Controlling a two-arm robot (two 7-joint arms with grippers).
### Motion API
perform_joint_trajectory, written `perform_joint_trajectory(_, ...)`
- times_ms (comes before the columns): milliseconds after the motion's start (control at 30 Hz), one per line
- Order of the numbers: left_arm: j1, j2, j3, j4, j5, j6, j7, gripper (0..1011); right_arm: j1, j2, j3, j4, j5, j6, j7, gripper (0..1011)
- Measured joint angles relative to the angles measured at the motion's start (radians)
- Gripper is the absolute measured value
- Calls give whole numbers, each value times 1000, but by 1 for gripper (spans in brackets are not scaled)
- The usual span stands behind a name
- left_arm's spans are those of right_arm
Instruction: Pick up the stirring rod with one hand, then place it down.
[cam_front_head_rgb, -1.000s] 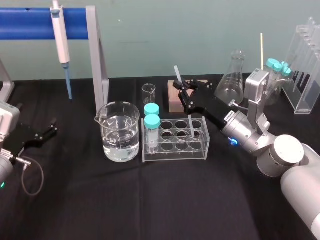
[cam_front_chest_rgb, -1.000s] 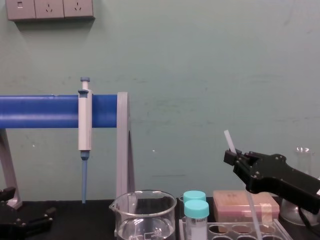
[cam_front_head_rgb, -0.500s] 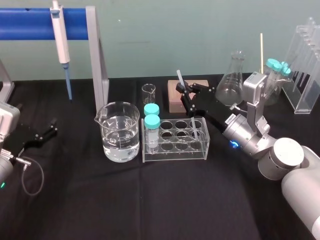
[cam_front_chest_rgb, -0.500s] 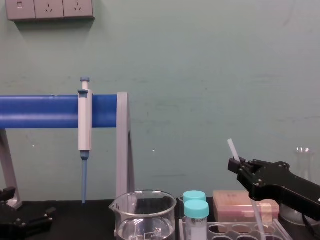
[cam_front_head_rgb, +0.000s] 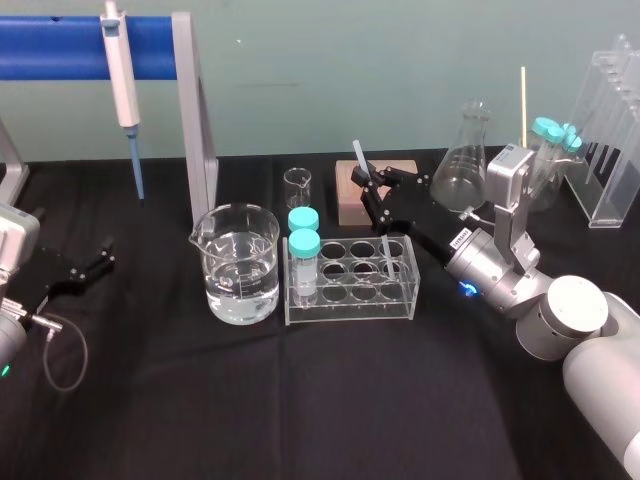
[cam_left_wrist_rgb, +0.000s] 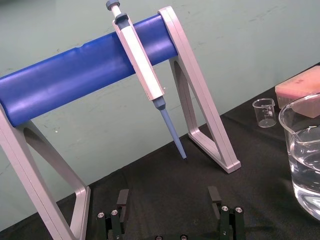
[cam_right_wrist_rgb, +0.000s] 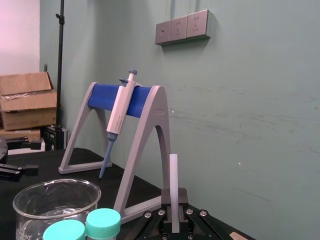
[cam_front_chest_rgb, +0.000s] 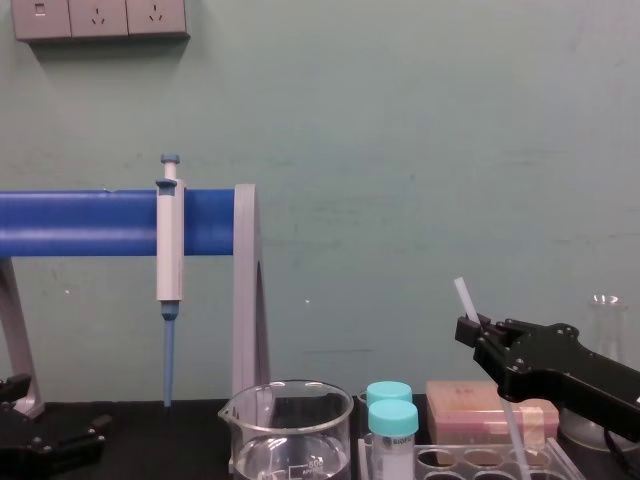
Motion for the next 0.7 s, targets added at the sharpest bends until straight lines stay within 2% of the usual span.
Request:
perform_joint_trajectory(100, 0, 0, 0, 0, 0, 0, 0, 1000, 0, 0, 0, 0, 1, 0, 1, 100)
perform_joint_trajectory(167, 0, 0, 0, 0, 0, 0, 0, 1000, 0, 0, 0, 1, 2, 0, 2, 174)
perform_joint_trajectory(267, 0, 0, 0, 0, 0, 0, 0, 1000, 1, 0, 0, 1, 2, -1, 2, 227)
perform_joint_trajectory(400, 0, 0, 0, 0, 0, 0, 0, 1000, 1, 0, 0, 1, 3, -1, 4, 390)
perform_joint_trajectory(500, 0, 0, 0, 0, 0, 0, 0, 1000, 1, 0, 0, 1, 3, -1, 4, 449)
perform_joint_trajectory(533, 0, 0, 0, 0, 0, 0, 0, 1000, 1, 0, 0, 1, 3, -1, 4, 511)
perform_joint_trajectory(600, 0, 0, 0, 0, 0, 0, 0, 1000, 1, 0, 0, 1, 3, -1, 4, 553)
perform_joint_trajectory(700, 0, 0, 0, 0, 0, 0, 0, 1000, 1, 0, 0, 1, 3, -2, 5, 673)
